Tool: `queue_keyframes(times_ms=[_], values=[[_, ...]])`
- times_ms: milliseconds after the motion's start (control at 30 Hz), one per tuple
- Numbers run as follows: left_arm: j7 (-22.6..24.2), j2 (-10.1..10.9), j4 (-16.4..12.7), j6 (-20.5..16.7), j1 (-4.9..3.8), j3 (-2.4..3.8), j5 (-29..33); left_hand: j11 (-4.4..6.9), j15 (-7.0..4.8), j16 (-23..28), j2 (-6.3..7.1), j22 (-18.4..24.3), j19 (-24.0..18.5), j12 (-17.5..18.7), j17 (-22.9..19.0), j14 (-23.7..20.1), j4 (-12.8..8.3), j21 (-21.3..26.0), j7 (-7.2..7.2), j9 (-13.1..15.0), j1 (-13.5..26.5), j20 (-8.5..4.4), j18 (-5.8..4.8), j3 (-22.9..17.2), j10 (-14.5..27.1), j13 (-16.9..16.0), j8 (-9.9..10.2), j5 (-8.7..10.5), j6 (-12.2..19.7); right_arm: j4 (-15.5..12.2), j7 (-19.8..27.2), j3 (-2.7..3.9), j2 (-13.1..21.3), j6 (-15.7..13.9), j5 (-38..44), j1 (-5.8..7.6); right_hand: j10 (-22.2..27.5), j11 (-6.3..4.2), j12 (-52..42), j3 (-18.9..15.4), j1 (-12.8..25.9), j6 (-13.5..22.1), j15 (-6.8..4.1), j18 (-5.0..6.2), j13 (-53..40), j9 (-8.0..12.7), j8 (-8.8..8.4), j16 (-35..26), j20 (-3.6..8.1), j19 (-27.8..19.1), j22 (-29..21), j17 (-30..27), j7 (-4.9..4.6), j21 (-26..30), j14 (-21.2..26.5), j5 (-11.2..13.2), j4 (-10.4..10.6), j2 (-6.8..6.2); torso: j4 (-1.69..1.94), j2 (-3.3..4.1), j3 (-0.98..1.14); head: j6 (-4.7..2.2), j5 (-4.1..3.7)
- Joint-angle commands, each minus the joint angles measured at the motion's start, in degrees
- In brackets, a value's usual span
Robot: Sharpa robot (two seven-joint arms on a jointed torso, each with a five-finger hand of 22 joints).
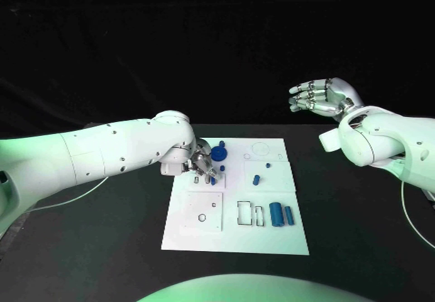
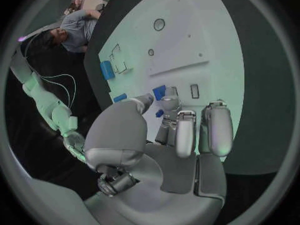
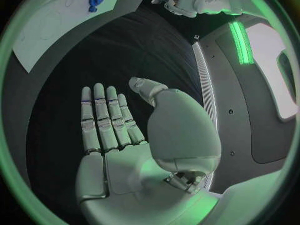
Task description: Assemble the parts on the task board
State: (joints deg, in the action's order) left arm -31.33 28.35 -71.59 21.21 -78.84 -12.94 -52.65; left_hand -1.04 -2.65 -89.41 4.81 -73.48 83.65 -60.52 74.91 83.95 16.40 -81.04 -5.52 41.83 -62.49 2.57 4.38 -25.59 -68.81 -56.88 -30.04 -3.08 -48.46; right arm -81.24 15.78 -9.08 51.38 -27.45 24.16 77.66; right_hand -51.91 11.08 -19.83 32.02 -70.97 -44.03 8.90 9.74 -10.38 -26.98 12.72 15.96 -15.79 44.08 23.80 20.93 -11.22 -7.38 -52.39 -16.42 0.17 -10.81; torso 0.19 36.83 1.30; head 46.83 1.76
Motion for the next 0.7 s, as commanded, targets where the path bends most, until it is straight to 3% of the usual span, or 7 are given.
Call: queue_keyframes(times_ms=[33,300,500,700], values=[[0.3,-0.2,0.0,0.8,0.04,0.01,1.1,-0.05,0.0,-0.2,0.86,-0.1,0.3,0.1,14.6,5.9,-0.1,-0.3,0.07,0.2,0.0,0.03,-1.18,-1.7,-0.1,-0.1,0.4,0.22,-0.4,0.0,0.6,0.0,-0.1,0.3,0.3,-0.04,0.3,0.21,-0.2,-0.3,0.4,0.4,0.23,0.59,0.1,0.1,-0.37,-0.3,0.01,-0.2,-0.1,-0.1,-3.75,0.3,0.1,-0.3,0.1,-0.06,-0.01,-0.01,0.02,0.05,0.01],[0.5,-0.2,0.0,0.0,0.06,0.01,2.2,0.07,-0.09,-0.2,1.98,-0.4,0.4,0.2,14.7,5.9,-1.7,-0.5,0.13,0.9,-0.6,-0.07,-1.22,-8.3,-0.2,-0.2,0.5,0.08,-0.5,0.1,0.5,-0.01,-0.2,0.4,0.7,-0.1,0.4,0.22,-0.2,-0.4,0.4,0.4,0.25,0.58,0.2,0.1,-0.36,-0.4,-0.03,-0.4,-0.2,-0.1,-3.76,0.5,0.1,-0.3,0.1,-0.03,0.0,0.02,0.04,0.18,-0.03],[0.6,-0.2,0.1,-0.4,0.06,0.02,3.2,0.17,-0.24,-0.2,2.35,-0.8,0.5,0.4,14.7,5.9,-5.5,-0.6,0.23,2.0,-1.0,-0.12,-1.27,-15.3,-0.3,-0.1,0.3,-0.01,-0.4,0.2,0.4,-0.03,-0.3,0.5,0.8,-0.2,0.4,0.23,-0.2,-0.4,0.4,0.4,0.26,0.59,0.2,0.1,-0.36,-0.4,-0.05,-0.4,-0.3,-0.1,-3.76,0.6,0.1,-0.4,0.1,-0.01,0.03,0.02,0.06,0.32,-0.03],[0.8,-0.2,0.3,-0.4,0.07,0.02,4.3,0.17,-0.22,-0.2,2.53,-0.8,0.4,0.8,14.6,5.9,-8.9,-0.6,0.23,2.9,-1.1,-0.12,-1.27,-19.3,-0.3,0.1,0.0,-0.35,0.0,0.3,0.4,-0.04,-0.3,0.7,0.9,-0.27,0.4,0.23,-0.3,-0.4,0.4,0.4,0.27,0.58,0.3,0.1,-0.34,-0.5,-0.08,-0.5,-0.4,-0.1,-3.77,0.7,0.1,-0.4,0.1,0.01,-0.02,0.0,0.03,0.39,-0.01]])
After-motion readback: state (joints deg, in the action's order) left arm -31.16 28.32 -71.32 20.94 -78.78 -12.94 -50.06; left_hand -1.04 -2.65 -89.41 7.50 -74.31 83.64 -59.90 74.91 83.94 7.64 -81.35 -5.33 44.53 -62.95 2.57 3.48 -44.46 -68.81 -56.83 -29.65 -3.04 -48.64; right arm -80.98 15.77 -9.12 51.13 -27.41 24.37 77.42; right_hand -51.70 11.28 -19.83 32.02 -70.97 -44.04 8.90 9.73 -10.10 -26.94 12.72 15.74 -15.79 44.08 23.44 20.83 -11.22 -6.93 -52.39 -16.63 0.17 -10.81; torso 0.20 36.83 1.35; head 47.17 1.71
